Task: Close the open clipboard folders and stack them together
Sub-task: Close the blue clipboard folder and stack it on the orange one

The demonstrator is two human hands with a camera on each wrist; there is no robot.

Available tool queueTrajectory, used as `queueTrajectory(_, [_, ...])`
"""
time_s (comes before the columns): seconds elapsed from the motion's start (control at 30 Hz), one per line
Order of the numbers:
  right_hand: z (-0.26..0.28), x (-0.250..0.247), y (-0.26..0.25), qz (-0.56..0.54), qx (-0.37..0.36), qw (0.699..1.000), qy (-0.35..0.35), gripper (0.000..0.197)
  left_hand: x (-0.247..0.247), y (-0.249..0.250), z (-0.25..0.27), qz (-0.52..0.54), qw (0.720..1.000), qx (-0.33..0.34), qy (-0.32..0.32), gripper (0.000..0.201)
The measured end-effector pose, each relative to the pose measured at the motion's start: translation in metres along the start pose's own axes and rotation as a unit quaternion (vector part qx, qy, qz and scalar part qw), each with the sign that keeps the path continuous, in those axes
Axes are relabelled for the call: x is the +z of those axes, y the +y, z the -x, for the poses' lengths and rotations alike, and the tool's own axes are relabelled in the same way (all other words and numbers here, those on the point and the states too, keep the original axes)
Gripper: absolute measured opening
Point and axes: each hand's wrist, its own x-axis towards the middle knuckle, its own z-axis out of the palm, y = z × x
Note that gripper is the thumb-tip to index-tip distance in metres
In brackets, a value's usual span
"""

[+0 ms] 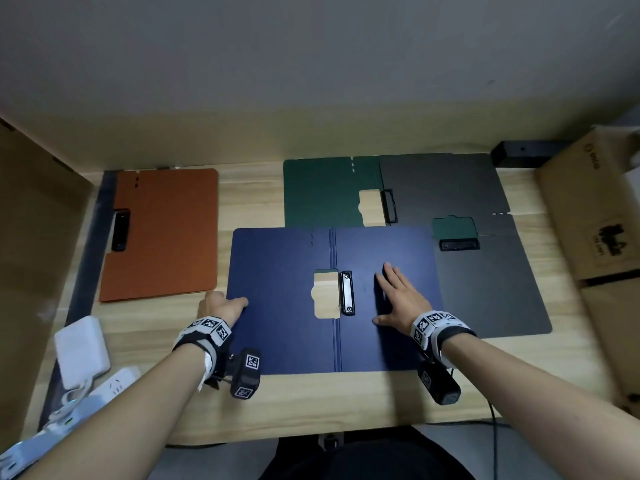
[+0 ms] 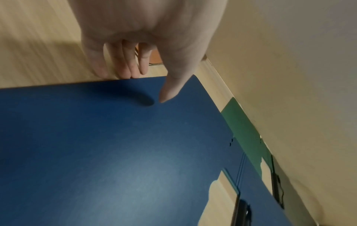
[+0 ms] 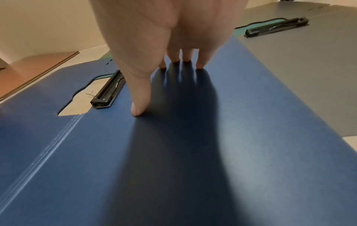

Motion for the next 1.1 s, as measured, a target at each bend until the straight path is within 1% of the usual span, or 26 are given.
queueTrajectory(0.1, [-0.002, 0.000, -0.003, 0.014, 0.008, 1.000, -0.009, 0.113, -0.006, -0.007, -0.012, 0.048, 0.998, -0.014, -0.024, 0.027])
queueTrajectory(0.17, [-0.003, -0.001, -0.005, 0.026, 0.014, 1.000, -0.008, 0.113, -0.009, -0.012, -0.021, 0.084, 0.996, -0.008, -0.039, 0.028])
queueTrajectory(0.23, [-0.003, -0.002, -0.006, 0.034, 0.017, 0.999, -0.008, 0.112, -0.020, 0.002, -0.004, 0.090, 0.994, 0.010, -0.055, 0.031])
queueTrajectory(0.27, [-0.003, -0.003, -0.006, 0.037, 0.018, 0.999, -0.011, 0.112, -0.024, 0.010, 0.006, 0.092, 0.993, 0.026, -0.064, 0.028])
queueTrajectory(0.33, [-0.001, -0.007, -0.008, 0.043, 0.019, 0.999, -0.016, 0.112, -0.034, 0.030, 0.028, 0.084, 0.990, 0.065, -0.088, 0.020])
queueTrajectory(0.37, [0.000, -0.010, -0.008, 0.044, 0.018, 0.999, -0.021, 0.112, -0.038, 0.039, 0.037, 0.074, 0.988, 0.090, -0.103, 0.021])
queueTrajectory(0.4, [0.001, -0.014, -0.009, 0.040, 0.020, 0.999, -0.026, 0.111, -0.043, 0.048, 0.046, 0.058, 0.984, 0.119, -0.123, 0.026])
queueTrajectory(0.47, [0.004, -0.026, -0.010, 0.009, 0.019, 0.999, -0.044, 0.108, -0.051, 0.068, 0.064, 0.025, 0.968, 0.181, -0.172, 0.031])
queueTrajectory(0.53, [0.008, -0.039, -0.009, -0.037, 0.014, 0.998, -0.045, 0.097, -0.054, 0.089, 0.082, -0.029, 0.948, 0.236, -0.213, 0.023])
queueTrajectory(0.63, [0.018, -0.055, -0.004, -0.116, 0.025, 0.993, 0.006, 0.072, -0.044, 0.124, 0.113, -0.076, 0.913, 0.305, -0.258, 0.018])
queueTrajectory(0.7, [0.027, -0.064, 0.003, -0.198, 0.038, 0.979, 0.033, 0.058, -0.028, 0.144, 0.127, -0.087, 0.894, 0.341, -0.277, 0.027])
queueTrajectory(0.77, [0.038, -0.072, 0.012, -0.260, 0.039, 0.963, 0.056, 0.046, -0.008, 0.161, 0.141, -0.113, 0.878, 0.373, -0.278, 0.038])
queueTrajectory(0.83, [0.050, -0.080, 0.019, -0.312, 0.037, 0.946, 0.079, 0.033, 0.014, 0.173, 0.153, -0.124, 0.863, 0.402, -0.279, 0.043])
queueTrajectory(0.87, [0.056, -0.084, 0.022, -0.346, 0.037, 0.934, 0.083, 0.031, 0.025, 0.177, 0.158, -0.123, 0.858, 0.413, -0.280, 0.043])
queueTrajectory(0.93, [0.069, -0.092, 0.026, -0.415, 0.043, 0.904, 0.089, 0.036, 0.045, 0.183, 0.164, -0.120, 0.850, 0.426, -0.285, 0.035])
queueTrajectory(1.0, [0.078, -0.095, 0.032, -0.483, 0.066, 0.867, 0.104, 0.047, 0.062, 0.187, 0.162, -0.119, 0.851, 0.423, -0.286, 0.026])
queueTrajectory(1.07, [0.081, -0.092, 0.041, -0.535, 0.099, 0.830, 0.122, 0.050, 0.078, 0.184, 0.152, -0.134, 0.865, 0.400, -0.272, 0.021])
queueTrajectory(1.1, [0.080, -0.087, 0.048, -0.547, 0.115, 0.819, 0.125, 0.047, 0.085, 0.180, 0.145, -0.145, 0.876, 0.379, -0.262, 0.021])
